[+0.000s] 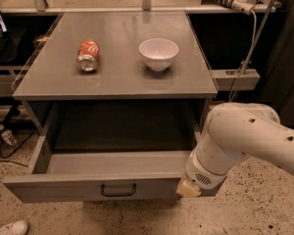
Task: Close top drawer
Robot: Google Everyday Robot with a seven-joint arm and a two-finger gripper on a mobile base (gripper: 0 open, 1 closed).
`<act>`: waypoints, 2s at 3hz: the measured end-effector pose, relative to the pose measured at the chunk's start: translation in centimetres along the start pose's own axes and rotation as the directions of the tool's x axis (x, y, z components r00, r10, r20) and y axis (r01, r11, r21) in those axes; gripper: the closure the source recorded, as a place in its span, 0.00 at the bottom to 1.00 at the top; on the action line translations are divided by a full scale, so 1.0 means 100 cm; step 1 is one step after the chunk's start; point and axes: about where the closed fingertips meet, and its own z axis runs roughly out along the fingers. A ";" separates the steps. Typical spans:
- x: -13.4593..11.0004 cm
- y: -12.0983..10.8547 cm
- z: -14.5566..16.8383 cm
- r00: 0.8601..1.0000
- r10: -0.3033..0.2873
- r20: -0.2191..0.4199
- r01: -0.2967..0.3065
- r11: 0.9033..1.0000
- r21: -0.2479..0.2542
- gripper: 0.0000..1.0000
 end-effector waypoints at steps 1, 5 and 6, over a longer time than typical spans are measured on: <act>0.000 0.000 0.000 1.000 0.000 0.000 0.000 1.000 0.000 0.58; 0.000 0.000 0.000 1.000 0.000 0.000 0.000 1.000 0.000 0.00; 0.000 0.000 0.000 1.000 0.000 0.000 0.000 1.000 0.000 0.19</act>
Offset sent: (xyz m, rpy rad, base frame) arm 0.0000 0.0000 0.0000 0.0000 0.0000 0.0000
